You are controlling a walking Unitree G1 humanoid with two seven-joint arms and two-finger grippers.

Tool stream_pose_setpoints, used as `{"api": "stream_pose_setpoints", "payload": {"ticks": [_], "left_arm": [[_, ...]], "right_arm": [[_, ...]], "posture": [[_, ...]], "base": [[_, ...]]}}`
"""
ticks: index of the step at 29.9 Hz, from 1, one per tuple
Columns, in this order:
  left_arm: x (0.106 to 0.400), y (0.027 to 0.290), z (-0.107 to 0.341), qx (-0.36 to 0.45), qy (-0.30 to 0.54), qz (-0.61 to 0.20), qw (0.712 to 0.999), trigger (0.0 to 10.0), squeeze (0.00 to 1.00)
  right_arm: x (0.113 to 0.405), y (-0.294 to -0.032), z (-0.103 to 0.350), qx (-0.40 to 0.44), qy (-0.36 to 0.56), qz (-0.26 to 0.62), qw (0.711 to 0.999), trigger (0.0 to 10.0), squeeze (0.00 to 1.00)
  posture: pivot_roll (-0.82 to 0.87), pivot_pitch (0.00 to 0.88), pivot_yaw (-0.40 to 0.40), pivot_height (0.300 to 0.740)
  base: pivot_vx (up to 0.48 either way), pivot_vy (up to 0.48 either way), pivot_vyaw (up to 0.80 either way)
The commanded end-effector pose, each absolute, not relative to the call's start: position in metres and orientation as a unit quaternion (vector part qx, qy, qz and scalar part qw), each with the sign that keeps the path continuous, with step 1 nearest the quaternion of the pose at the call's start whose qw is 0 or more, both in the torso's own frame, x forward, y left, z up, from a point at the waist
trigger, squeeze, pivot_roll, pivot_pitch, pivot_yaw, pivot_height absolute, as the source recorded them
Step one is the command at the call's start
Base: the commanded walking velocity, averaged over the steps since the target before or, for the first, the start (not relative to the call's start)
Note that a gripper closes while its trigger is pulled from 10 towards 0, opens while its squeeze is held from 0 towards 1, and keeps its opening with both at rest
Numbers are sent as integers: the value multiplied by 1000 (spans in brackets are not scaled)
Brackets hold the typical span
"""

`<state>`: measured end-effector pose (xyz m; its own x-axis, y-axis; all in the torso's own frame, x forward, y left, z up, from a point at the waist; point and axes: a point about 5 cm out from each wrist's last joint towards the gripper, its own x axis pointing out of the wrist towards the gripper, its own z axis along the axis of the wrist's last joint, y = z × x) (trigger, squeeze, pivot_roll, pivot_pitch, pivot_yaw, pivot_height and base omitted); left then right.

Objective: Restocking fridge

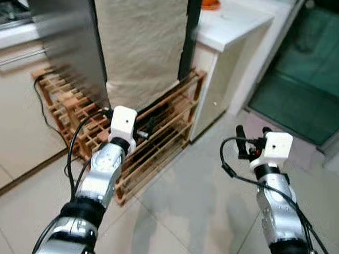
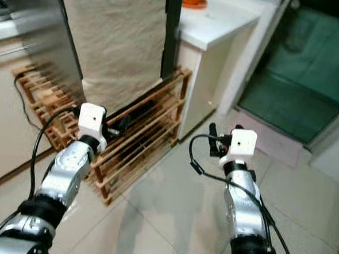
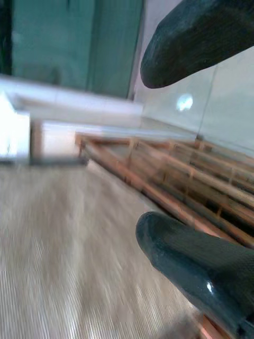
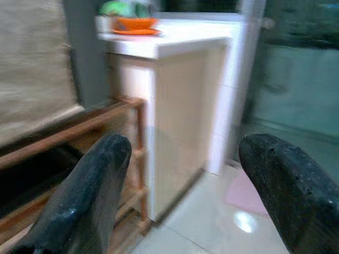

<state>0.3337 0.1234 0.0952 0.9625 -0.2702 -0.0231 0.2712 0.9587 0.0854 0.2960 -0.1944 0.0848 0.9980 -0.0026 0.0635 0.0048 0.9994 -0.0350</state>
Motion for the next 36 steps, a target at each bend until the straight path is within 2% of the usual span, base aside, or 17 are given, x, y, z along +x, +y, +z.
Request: {"api": "stream_pose_setpoints", "payload": {"ticks": [1, 9, 10, 13, 14, 25, 32, 36], "left_arm": [[337, 121, 103, 55, -9, -147, 988, 10000, 0], [337, 126, 110, 45, -31, -144, 988, 10000, 0], [335, 127, 113, 46, -48, -138, 988, 10000, 0], [332, 130, 119, 36, -73, -123, 989, 10000, 0], [331, 132, 128, 10, -95, -104, 990, 10000, 0], [329, 119, 140, -15, -113, -118, 986, 10000, 0], [326, 109, 152, 14, -136, -127, 982, 10000, 0], [327, 110, 153, 1, -133, -122, 984, 10000, 0]], "right_arm": [[299, -191, 87, -11, -39, -4, 999, 10000, 0], [301, -185, 94, -13, -67, -12, 998, 10000, 0], [301, -184, 101, -38, -86, -9, 996, 10000, 0], [300, -183, 115, -56, -124, -11, 991, 10000, 0], [301, -182, 128, -55, -153, -17, 987, 10000, 0], [309, -172, 131, -45, -146, -6, 988, 10000, 0], [311, -167, 129, -48, -139, 8, 989, 10000, 0], [312, -166, 128, -48, -136, 11, 989, 10000, 0]], "posture": [[-49, 0, 5, 740], [-42, 0, 5, 740], [-38, 0, 5, 740], [-37, 0, 1, 740], [-36, 0, -3, 740], [-25, 0, -19, 740], [-16, 0, -23, 740], [-16, 0, -20, 740]], "base": [[0, 480, -731], [0, 480, -548], [0, 480, 0], [0, 0, 0], [0, 0, 0], [0, 0, 0], [420, 145, 0], [452, 0, 0]]}}
